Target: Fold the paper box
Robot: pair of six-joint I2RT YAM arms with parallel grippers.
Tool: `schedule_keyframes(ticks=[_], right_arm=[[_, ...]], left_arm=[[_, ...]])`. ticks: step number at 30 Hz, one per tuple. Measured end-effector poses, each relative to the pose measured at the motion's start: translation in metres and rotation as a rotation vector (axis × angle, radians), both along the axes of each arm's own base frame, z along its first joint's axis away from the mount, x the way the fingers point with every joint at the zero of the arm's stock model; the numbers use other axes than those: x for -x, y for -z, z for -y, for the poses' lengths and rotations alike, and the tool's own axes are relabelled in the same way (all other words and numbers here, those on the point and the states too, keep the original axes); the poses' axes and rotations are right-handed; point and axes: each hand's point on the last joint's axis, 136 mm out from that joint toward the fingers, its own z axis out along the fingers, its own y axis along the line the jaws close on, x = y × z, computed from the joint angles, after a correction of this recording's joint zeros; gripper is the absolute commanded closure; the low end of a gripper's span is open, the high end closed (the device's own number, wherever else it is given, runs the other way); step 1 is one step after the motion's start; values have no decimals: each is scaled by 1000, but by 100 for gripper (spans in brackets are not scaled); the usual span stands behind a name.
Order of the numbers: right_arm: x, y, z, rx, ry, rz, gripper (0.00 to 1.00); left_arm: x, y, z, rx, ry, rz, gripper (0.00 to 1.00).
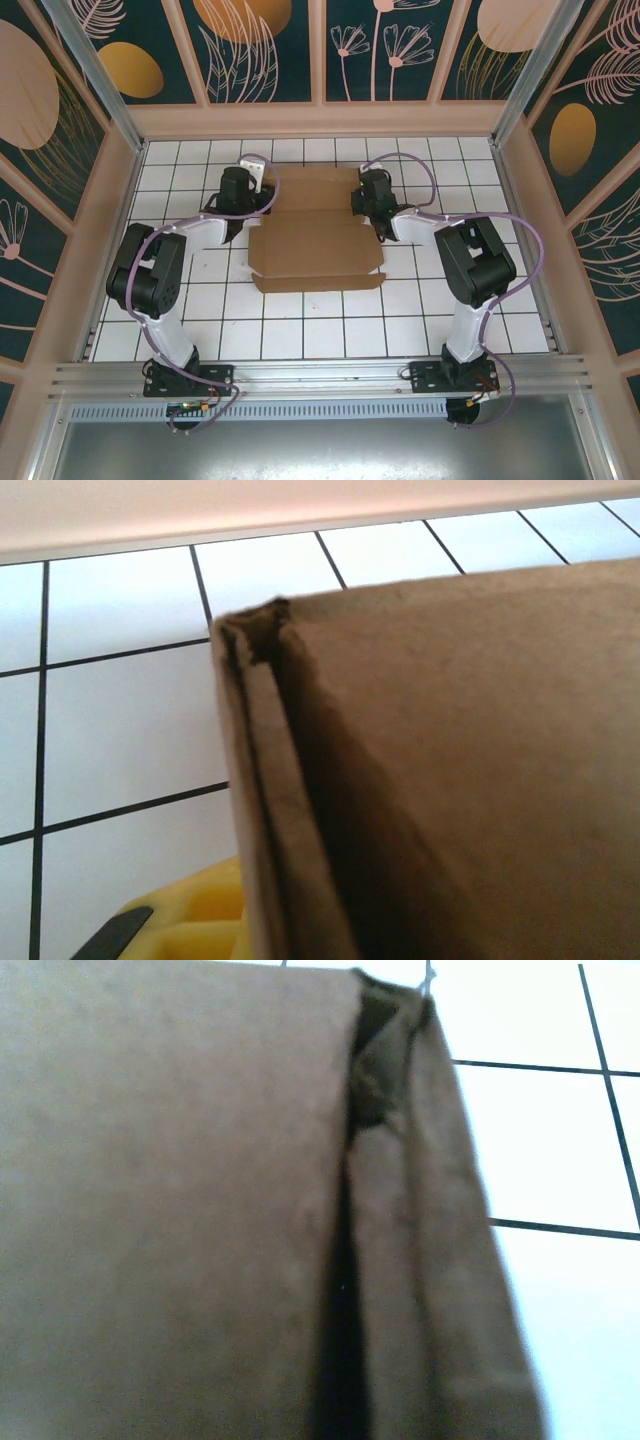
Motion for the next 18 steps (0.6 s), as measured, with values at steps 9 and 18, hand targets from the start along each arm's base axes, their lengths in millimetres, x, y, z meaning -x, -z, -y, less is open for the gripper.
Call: schedule_keyframes(ticks=[9,18], right_arm=[[13,0,-1,32,150,-7,100],[19,0,-2,59,181,-1,100]], left_arm=[[1,0,-2,-25,-113,13,100],[9,11,-3,29,-134,-9,76]])
